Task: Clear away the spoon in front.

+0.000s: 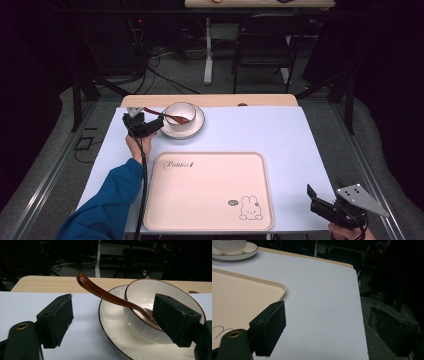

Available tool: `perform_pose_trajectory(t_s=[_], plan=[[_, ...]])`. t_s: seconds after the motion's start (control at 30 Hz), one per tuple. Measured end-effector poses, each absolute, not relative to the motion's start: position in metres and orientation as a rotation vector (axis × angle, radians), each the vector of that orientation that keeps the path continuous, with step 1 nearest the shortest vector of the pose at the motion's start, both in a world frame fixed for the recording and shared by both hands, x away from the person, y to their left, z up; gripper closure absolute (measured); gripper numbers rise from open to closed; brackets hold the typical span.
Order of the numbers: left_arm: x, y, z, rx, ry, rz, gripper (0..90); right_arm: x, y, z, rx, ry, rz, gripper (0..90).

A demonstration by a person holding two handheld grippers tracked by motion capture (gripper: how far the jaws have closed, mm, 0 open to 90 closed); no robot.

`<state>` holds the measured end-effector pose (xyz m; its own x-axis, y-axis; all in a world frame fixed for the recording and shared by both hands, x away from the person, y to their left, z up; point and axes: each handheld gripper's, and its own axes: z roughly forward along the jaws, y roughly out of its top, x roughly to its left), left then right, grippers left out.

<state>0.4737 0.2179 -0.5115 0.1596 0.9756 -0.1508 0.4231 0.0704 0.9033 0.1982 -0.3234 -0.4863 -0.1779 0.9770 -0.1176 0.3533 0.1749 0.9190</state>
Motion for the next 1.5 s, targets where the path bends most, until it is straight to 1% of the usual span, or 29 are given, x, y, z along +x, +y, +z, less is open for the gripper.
perform_pose_trajectory(t_s=[0.03,0.07,0.17,0.2,0.33,0.43,0.5,0.57,0.7,0.77,0.8,0.83,0.87,0.9,1.2,1.5], plan=[[0.475,0.219,-0.512,1.505,1.410,0.736,22.9,0.198,-0.323,-0.486,1.283,1.668,1.005,14.2],[0.476,0.219,-0.512,1.501,1.413,0.734,22.9,0.198,-0.323,-0.486,1.283,1.668,1.005,14.2],[0.478,0.220,-0.514,1.494,1.413,0.728,28.3,0.198,-0.323,-0.486,1.283,1.668,1.005,14.2],[0.479,0.219,-0.514,1.492,1.412,0.729,28.3,0.198,-0.323,-0.486,1.283,1.668,1.005,14.2],[0.480,0.219,-0.516,1.496,1.407,0.727,34.1,0.198,-0.323,-0.486,1.284,1.668,1.003,14.2],[0.482,0.219,-0.516,1.490,1.406,0.723,36.3,0.198,-0.324,-0.486,1.284,1.667,1.005,14.2],[0.483,0.219,-0.517,1.474,1.405,0.718,40.8,0.198,-0.323,-0.486,1.285,1.667,1.004,14.2],[0.484,0.219,-0.517,1.461,1.410,0.720,41.5,0.198,-0.323,-0.486,1.284,1.667,1.002,14.2],[0.485,0.218,-0.517,1.454,1.410,0.717,47.6,0.198,-0.323,-0.486,1.285,1.667,1.000,14.3],[0.484,0.219,-0.517,1.451,1.404,0.715,48.6,0.198,-0.323,-0.486,1.285,1.666,0.999,14.2],[0.485,0.219,-0.516,1.450,1.403,0.711,50.2,0.198,-0.323,-0.486,1.286,1.667,0.999,14.2],[0.485,0.219,-0.516,1.451,1.404,0.712,54.4,0.198,-0.323,-0.486,1.286,1.666,0.999,14.2],[0.485,0.219,-0.516,1.448,1.404,0.710,54.4,0.198,-0.323,-0.486,1.286,1.666,0.999,14.2],[0.485,0.219,-0.517,1.441,1.403,0.709,57.7,0.198,-0.323,-0.486,1.286,1.665,1.000,14.2],[0.485,0.219,-0.517,1.414,1.394,0.696,62.6,0.198,-0.323,-0.486,1.287,1.664,0.999,14.2],[0.483,0.214,-0.512,1.403,1.362,0.712,67.3,0.198,-0.323,-0.486,1.289,1.662,0.995,14.2]])
